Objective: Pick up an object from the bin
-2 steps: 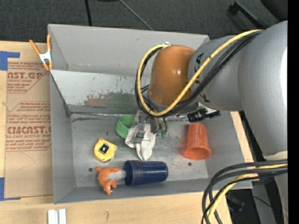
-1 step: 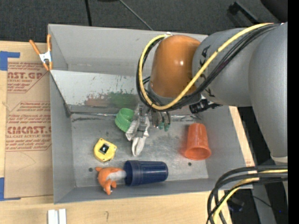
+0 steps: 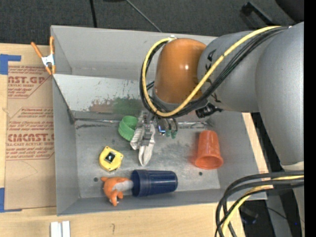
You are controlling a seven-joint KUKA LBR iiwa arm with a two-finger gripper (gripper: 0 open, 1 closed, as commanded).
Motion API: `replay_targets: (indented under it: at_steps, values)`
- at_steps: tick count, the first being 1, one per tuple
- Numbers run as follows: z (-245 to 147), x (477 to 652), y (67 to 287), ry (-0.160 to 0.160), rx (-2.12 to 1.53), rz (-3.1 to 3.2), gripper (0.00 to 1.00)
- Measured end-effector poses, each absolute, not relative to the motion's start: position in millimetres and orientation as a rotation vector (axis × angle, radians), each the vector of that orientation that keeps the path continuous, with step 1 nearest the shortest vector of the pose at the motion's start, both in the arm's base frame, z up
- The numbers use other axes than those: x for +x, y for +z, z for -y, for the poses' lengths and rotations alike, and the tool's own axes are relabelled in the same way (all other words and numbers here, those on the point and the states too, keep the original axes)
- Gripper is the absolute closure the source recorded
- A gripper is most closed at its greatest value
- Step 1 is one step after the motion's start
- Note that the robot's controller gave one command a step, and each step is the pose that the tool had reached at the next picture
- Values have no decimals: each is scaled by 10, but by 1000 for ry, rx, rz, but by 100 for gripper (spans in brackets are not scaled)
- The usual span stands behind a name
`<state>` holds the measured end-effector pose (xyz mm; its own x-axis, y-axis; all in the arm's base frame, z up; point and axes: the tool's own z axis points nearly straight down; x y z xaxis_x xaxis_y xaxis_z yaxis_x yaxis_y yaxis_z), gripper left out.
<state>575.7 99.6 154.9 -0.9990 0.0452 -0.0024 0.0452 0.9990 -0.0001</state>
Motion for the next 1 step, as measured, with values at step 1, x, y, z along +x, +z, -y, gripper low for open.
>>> replay_targets:
  at_steps: [1]
  values:
    - [-1012,5789,3433,3,81,-3135,100]
